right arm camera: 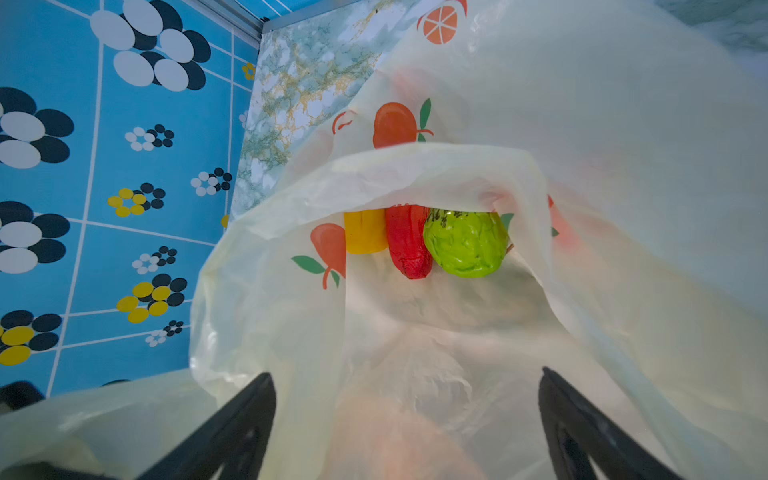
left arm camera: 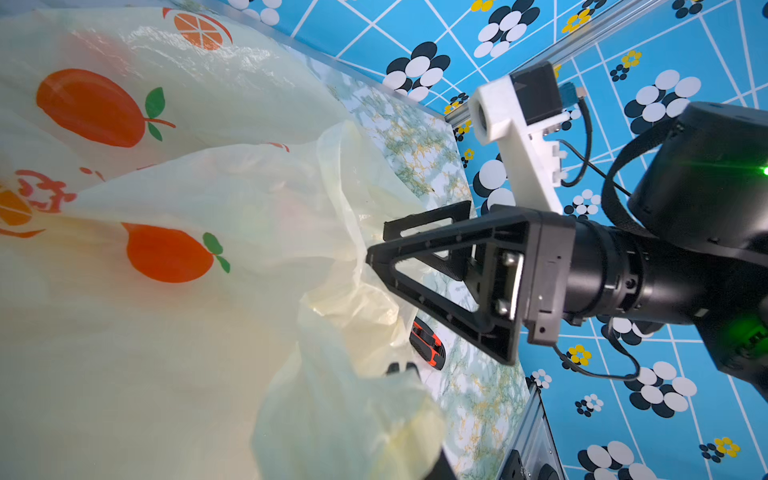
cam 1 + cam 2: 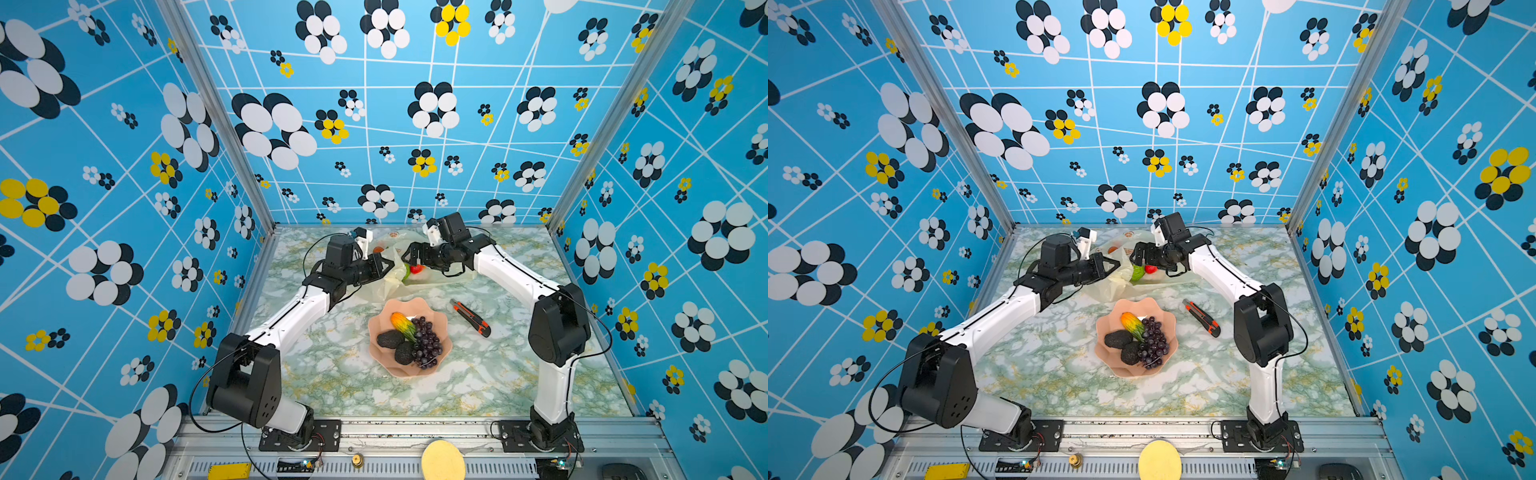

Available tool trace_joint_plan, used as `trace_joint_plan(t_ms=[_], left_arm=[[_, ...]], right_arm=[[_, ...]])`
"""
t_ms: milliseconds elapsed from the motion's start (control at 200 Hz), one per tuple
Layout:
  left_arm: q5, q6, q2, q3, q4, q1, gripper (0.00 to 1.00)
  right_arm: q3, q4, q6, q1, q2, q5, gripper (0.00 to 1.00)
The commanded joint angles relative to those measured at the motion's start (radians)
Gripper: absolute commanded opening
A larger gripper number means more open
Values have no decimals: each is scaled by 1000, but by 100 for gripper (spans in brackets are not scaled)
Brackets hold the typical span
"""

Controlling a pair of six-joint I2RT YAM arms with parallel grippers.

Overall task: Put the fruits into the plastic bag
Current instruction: 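Open the right gripper and lift it up out of the bag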

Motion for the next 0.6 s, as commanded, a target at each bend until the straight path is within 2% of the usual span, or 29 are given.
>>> trace_joint_plan(t_ms=[0,280,595], left_arm=[[20,-8,15,32,-17,8,0],[15,2,9,28,-33,7,0],[17,4,12,35,-36,8,0]], right_arm=[[-49,24,-59,-7,-81,55,100],[-317,302,-110,-8,-310,125,99],[-542,512,-130,-12,-520,199,99]])
